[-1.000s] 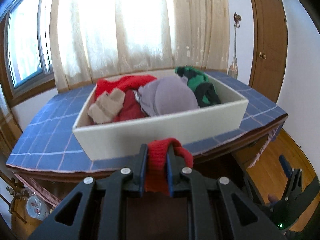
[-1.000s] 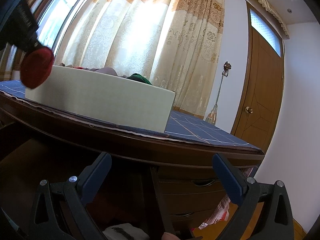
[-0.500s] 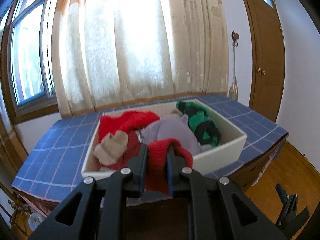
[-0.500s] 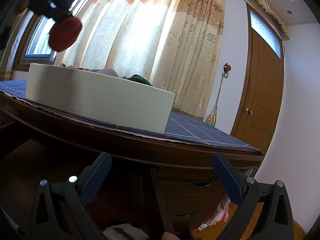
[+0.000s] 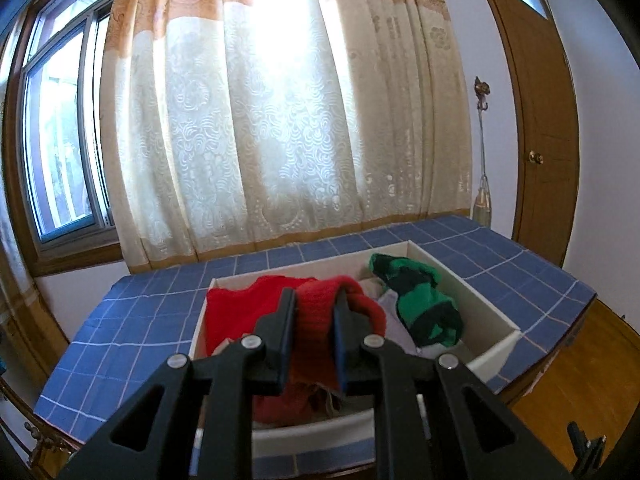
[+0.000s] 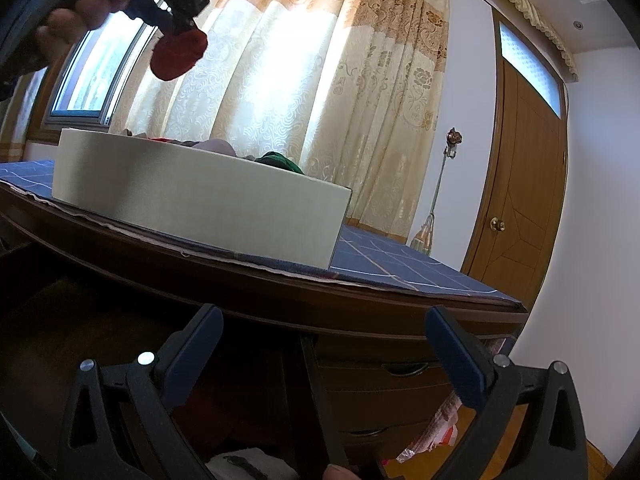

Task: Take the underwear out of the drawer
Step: 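Carry the red sock over the cream box and lower it inside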

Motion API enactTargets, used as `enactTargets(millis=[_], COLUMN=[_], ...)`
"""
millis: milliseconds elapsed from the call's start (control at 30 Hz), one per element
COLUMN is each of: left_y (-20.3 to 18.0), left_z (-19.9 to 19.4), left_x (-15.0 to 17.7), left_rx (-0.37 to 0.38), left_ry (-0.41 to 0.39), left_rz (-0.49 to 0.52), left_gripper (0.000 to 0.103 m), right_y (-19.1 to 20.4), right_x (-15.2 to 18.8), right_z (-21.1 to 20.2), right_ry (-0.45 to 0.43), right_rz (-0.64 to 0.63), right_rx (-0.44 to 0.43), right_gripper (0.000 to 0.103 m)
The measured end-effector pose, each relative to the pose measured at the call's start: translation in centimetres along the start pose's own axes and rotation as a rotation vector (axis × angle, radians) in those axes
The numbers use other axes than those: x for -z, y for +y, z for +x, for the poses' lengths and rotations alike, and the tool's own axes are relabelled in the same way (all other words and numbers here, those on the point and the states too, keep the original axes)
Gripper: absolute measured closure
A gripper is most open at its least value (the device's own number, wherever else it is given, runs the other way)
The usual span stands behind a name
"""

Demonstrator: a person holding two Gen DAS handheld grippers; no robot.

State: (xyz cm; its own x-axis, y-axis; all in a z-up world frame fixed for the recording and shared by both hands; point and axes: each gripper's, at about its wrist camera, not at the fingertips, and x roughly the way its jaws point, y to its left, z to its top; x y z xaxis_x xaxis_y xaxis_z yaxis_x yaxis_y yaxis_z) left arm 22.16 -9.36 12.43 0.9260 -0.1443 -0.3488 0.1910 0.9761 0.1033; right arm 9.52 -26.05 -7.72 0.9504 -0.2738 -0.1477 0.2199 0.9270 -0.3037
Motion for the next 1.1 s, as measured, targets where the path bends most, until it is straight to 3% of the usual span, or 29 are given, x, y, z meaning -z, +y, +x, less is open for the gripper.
enactTargets(millis=[167,433,733,1100], left_y=[1.2,2.9,3.7,3.6], left_z=[2.8,7.3,10.4,11.5], left_x=[-1.4,-1.5,0.1,2.3], left_rx=[0.01,0.071,0.024,-0.008], left_ry=[0.05,0.197,0.311,0.356], left_rz=[-0.036,-0.141,-0.16,-0.127], left_gripper=[0.088,0.088,0.088,0.088], right_y=[0.1,0.0,-0.1,-1.8], right_x=[0.0,0.1,0.1,0.1], right_z=[-0.1,-0.2,-0.2,-0.3], right_ry=[-0.005,-0.015,-0.021,-0.026], right_rz=[-0.009,-0.01,0.001,0.109], right_rx=[0.003,-0.001,-0.005,-0.012], right_gripper=[0.001,0.001,0.001,0.001])
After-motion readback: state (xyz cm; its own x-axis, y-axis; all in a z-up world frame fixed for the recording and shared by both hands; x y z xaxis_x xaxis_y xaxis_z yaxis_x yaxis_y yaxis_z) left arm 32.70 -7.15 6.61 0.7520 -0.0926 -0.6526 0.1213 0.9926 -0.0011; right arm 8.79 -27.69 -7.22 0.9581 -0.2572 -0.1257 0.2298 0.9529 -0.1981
